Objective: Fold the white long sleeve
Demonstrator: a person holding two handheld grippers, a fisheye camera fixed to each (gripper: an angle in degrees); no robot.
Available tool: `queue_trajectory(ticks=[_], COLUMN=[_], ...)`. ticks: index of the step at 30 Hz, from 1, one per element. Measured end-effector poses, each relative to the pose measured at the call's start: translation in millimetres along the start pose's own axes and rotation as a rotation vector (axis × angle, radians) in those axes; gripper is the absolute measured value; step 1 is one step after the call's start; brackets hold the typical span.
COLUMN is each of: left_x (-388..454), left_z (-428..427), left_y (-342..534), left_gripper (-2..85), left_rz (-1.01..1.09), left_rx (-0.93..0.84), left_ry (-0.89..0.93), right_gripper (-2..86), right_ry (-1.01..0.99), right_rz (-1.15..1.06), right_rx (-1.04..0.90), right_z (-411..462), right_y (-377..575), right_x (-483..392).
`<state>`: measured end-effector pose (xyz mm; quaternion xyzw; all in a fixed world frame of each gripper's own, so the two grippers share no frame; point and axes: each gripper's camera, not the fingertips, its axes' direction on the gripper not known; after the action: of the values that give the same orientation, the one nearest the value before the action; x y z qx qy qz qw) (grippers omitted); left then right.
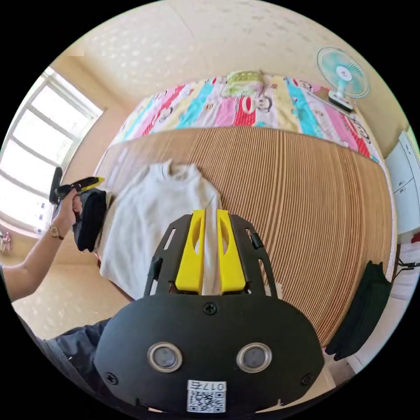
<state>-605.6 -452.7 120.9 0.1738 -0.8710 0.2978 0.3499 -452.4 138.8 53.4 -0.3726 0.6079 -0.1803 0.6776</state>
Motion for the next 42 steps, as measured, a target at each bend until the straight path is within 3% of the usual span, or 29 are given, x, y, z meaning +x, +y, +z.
queue_trajectory(ticks=[5, 7, 9, 11, 14, 18, 20, 22, 23, 26, 31, 34, 37, 42], left_x=[-58.7, -79.7, -88.6, -94.1, -93.7, -57.4, -31.2, -5.6, -2.7, -16.9, -78.5, -98.4, -114.6, -116.5], left_z=[46.5, 61.6, 70.4, 76.2, 92.3, 133.3, 145.8, 139.5, 135.7, 108.9, 46.7, 52.2, 75.7, 86.3], left_y=[98.2, 139.7, 159.4, 169.2, 168.8, 156.7, 150.6, 142.3, 139.4, 118.4, 71.6, 47.2, 36.1, 6.7], left_gripper=[4.8, 4.8, 4.8, 4.7, 2.9, -0.5, -0.5, 0.3, 0.7, 4.6, 9.2, 11.6, 9.7, 2.0], left_rz=[0.082, 0.101, 0.126, 0.119, 0.080, 0.122, 0.191, 0.262, 0.274, 0.239, 0.235, 0.334, 0.427, 0.572], left_rx=[-0.133, -0.221, -0.278, -0.301, -0.314, -0.355, -0.386, -0.350, -0.338, -0.247, -0.039, -0.095, -0.159, -0.371], left_ry=[-0.114, -0.171, -0.178, -0.202, -0.085, 0.169, 0.275, 0.320, 0.323, 0.233, -0.147, -0.384, -0.509, -0.478], right_gripper=[8.4, 7.0, 4.4, 3.1, 2.4, 2.0, 2.0, 1.9, 1.9, 1.6, 2.7, 3.4, 3.2, 2.5], right_ry=[0.081, 0.093, 0.129, 0.376, 0.626, 0.465, 0.773, 0.974, 0.979, 0.725, 0.412, 0.318, 0.243, 0.195], right_rz=[0.036, 0.021, -0.108, -0.361, -0.523, -0.277, -0.271, -0.257, -0.199, -0.074, -0.131, -0.110, -0.017, 0.002], right_rx=[-0.271, -0.258, -0.235, -0.375, -0.366, -0.433, -0.270, -0.128, -0.066, 0.018, 0.002, -0.102, -0.188, -0.191], right_z=[95.3, 96.5, 82.6, 78.9, 62.7, 26.8, -1.2, -21.2, -37.9, -79.8, -93.2, -80.5, -72.1, -89.2], right_y=[88.0, 104.4, 99.0, 65.2, 4.7, -107.6, -148.5, -162.1, -167.6, -157.8, -84.4, -37.1, -2.1, 9.3], right_x=[-15.2, -22.4, -37.6, -57.6, -27.1, 50.4, 58.6, 51.8, 47.7, 36.9, 7.5, 2.7, 10.7, 18.2])
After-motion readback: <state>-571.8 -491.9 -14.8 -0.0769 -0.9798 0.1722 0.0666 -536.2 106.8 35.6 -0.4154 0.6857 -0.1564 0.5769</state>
